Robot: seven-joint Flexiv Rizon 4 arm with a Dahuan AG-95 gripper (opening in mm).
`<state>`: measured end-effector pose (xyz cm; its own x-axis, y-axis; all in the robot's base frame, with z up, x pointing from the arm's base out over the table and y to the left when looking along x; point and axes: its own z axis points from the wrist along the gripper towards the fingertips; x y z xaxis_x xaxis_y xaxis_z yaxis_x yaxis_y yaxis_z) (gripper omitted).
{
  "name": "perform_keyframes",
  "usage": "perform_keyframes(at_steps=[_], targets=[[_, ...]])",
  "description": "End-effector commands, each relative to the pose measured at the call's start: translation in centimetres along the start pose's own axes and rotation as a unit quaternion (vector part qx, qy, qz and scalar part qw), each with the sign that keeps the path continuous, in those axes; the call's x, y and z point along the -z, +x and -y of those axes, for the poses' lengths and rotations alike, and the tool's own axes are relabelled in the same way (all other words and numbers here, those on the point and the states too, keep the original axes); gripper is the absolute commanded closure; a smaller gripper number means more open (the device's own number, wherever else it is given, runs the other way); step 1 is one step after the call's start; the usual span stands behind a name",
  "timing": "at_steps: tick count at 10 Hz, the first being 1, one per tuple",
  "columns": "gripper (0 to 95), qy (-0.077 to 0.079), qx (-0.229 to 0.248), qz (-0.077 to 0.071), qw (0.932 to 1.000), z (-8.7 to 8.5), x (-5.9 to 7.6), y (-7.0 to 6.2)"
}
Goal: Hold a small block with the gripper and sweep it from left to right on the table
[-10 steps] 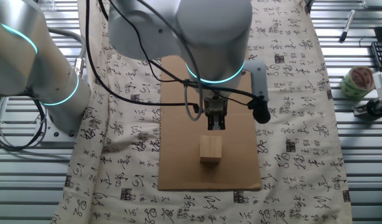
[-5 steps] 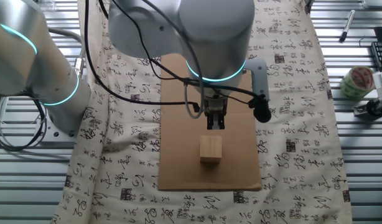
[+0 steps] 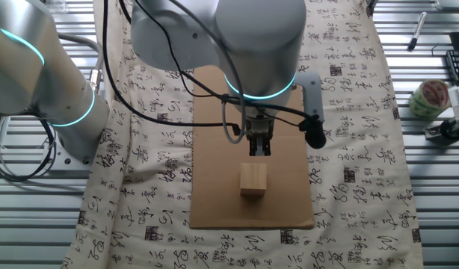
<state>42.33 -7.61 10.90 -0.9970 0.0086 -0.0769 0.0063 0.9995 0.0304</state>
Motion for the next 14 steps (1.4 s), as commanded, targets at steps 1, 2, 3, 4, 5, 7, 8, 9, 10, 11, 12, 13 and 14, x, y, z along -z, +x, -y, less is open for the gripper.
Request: perform_keyframes(at_steps=[1,2,3,4,5,7,8,9,10,11,12,13,14], targets=[[95.0,-0.001,0.001,0.001,1.0,-0.05,-0.01,0.0],[95.0,-0.002,0.0,0.001,1.0,-0.06,-0.03,-0.02],[95.0,-0.002,-0.001,-0.001,1.0,-0.06,-0.03,-0.02],[95.0,-0.001,0.0,-0.003,1.0,-0.06,-0.03,-0.02],[95.0,-0.001,0.0,-0.003,1.0,-0.06,-0.03,-0.02],[95.0,-0.001,0.004,-0.003,1.0,-0.06,-0.03,-0.02],[95.0,-0.002,0.006,-0.002,1.0,-0.06,-0.03,-0.02],[95.0,-0.004,0.009,-0.002,0.9999,-0.06,-0.03,-0.02],[95.0,-0.004,0.02,-0.002,0.9998,-0.06,-0.03,-0.02],[95.0,-0.004,0.037,-0.005,0.9993,-0.06,-0.03,-0.02],[95.0,-0.004,0.045,-0.008,0.9989,-0.06,-0.03,-0.02],[95.0,-0.009,0.06,-0.017,0.998,-0.06,-0.03,-0.02],[95.0,-0.01,0.066,-0.024,0.9975,-0.06,-0.03,-0.02]])
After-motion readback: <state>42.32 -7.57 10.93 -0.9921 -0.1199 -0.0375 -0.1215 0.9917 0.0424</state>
